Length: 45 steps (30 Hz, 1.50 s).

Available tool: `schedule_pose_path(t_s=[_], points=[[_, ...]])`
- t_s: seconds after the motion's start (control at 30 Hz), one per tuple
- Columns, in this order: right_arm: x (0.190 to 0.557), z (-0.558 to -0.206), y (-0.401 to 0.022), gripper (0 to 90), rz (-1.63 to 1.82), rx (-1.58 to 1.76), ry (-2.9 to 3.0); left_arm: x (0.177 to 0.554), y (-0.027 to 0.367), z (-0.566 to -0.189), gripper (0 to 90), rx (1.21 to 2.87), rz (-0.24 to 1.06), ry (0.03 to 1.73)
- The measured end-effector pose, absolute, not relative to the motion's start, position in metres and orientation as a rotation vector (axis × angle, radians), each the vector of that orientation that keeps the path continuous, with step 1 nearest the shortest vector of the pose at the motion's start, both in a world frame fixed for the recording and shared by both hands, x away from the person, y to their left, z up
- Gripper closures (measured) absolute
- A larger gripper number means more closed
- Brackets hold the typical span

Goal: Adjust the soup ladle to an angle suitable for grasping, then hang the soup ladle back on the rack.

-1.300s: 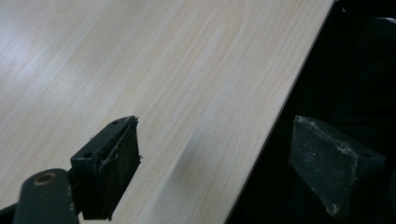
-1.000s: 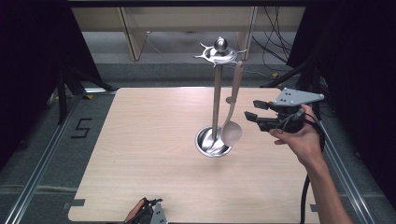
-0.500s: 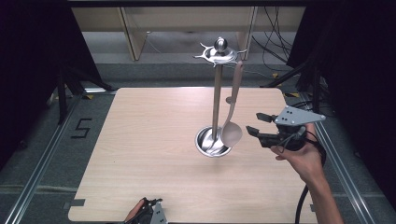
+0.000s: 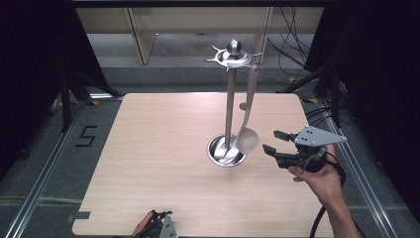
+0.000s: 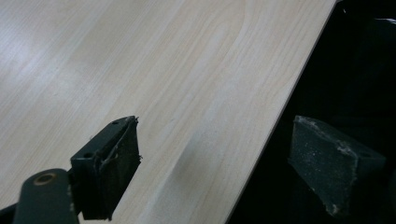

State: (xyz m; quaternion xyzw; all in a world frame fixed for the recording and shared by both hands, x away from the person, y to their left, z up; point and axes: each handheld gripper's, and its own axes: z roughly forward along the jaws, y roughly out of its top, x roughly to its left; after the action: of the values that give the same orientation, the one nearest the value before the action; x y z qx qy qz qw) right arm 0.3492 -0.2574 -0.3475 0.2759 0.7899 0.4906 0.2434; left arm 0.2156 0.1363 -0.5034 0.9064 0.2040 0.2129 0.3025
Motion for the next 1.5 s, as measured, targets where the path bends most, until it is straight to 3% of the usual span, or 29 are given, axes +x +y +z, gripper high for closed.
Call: schedule_pose_path(t_s=[0.53,1.5], points=[[0.344,-0.369,-0.265,35.3,1.291,0.817,2.176,0.216,0.136,-0.502,15.4,2.406,0.565,0.533],[0.331,-0.396,-0.282,32.6,1.245,0.869,2.226,0.217,0.135,-0.5,15.4,2.406,0.561,0.53]])
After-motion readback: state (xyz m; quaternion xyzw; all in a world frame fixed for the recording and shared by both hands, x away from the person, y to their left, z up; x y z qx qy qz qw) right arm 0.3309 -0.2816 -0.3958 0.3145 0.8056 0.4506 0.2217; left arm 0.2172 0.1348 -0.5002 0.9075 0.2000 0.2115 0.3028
